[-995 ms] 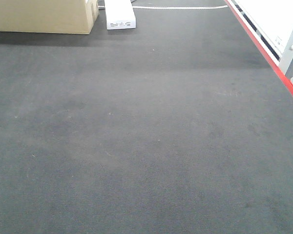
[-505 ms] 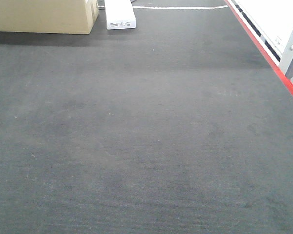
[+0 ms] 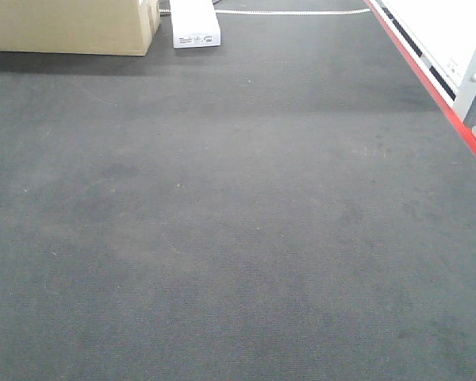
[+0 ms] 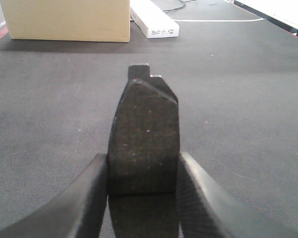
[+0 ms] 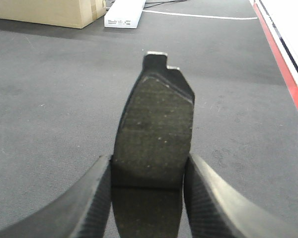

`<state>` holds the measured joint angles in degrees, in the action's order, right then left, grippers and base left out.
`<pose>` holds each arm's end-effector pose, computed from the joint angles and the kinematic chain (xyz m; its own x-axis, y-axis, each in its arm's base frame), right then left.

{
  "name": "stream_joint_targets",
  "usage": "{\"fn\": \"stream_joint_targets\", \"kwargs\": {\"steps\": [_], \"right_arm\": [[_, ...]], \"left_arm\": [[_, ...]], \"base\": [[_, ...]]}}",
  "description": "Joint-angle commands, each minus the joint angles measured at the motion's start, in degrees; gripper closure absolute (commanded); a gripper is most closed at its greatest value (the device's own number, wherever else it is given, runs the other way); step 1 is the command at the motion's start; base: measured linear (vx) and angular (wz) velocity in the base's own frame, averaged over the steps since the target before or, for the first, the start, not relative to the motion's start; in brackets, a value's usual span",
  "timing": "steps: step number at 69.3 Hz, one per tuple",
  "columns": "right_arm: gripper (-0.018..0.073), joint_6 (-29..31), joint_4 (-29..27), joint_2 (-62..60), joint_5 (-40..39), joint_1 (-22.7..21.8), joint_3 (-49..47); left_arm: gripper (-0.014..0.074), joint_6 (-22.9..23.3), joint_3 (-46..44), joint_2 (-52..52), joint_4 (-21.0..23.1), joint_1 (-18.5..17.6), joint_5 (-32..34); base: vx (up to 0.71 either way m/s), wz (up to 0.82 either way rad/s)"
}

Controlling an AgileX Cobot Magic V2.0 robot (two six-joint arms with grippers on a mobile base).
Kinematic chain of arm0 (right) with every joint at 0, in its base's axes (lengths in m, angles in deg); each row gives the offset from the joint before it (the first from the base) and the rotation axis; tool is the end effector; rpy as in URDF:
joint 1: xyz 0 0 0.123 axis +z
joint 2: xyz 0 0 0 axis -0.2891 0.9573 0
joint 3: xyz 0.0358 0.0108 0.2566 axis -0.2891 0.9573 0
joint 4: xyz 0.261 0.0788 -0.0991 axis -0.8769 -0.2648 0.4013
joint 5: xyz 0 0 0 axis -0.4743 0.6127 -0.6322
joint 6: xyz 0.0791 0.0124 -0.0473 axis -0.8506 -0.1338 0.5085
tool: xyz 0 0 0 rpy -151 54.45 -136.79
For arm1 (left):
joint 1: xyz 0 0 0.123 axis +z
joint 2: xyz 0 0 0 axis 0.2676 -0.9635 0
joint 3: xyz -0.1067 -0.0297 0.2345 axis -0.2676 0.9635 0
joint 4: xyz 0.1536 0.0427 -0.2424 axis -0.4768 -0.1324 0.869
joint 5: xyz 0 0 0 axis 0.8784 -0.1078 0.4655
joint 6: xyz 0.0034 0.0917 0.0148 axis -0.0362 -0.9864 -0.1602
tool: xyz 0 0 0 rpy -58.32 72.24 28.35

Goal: Move and align brake pads A on conveyor
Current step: 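Lower the left gripper with its brake pad toward the belt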

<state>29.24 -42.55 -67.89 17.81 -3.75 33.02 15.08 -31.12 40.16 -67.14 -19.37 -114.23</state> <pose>0.1423 0.0321 0.3025 -0.2673 -0.0992 -0.9585 -0.2275 0.9731 -0.0373 0.1347 -0.0111 0.2818 -0.2440 -0.0701 -0.9672 0.0677 0.9937 -0.0891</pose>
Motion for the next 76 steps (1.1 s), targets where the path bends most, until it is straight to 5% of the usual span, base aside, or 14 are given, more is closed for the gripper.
{"fn": "stream_joint_targets", "kwargs": {"steps": [1, 16, 33, 52, 76], "right_arm": [[0.0564, 0.4, 0.3, 0.4, -5.7, -0.2, -1.8], [0.0564, 0.4, 0.3, 0.4, -5.7, -0.2, -1.8], [0.0564, 0.4, 0.3, 0.4, -5.7, -0.2, -1.8], [0.0564, 0.4, 0.3, 0.4, -5.7, -0.2, -1.8], [0.0564, 0.4, 0.3, 0.4, -5.7, -0.2, -1.8]], "left_arm": [[0.0602, 0.4, -1.8, -0.4, 0.5, -0.3, 5.4], [0.0602, 2.0, -3.8, -2.4, 1.0, -0.3, 5.8], [0.0602, -1.2, -7.6, -7.6, 0.1, -0.3, 5.2], [0.0594, -0.9, -17.6, -26.7, -2.2, -0.3, -1.8], [0.0586, 7.1, -26.8, -50.5, -6.7, -0.3, -6.9]], "base": [[0.0, 0.0], [0.0, 0.0], [0.0, 0.0], [0.0, 0.0], [0.0, 0.0]]}}
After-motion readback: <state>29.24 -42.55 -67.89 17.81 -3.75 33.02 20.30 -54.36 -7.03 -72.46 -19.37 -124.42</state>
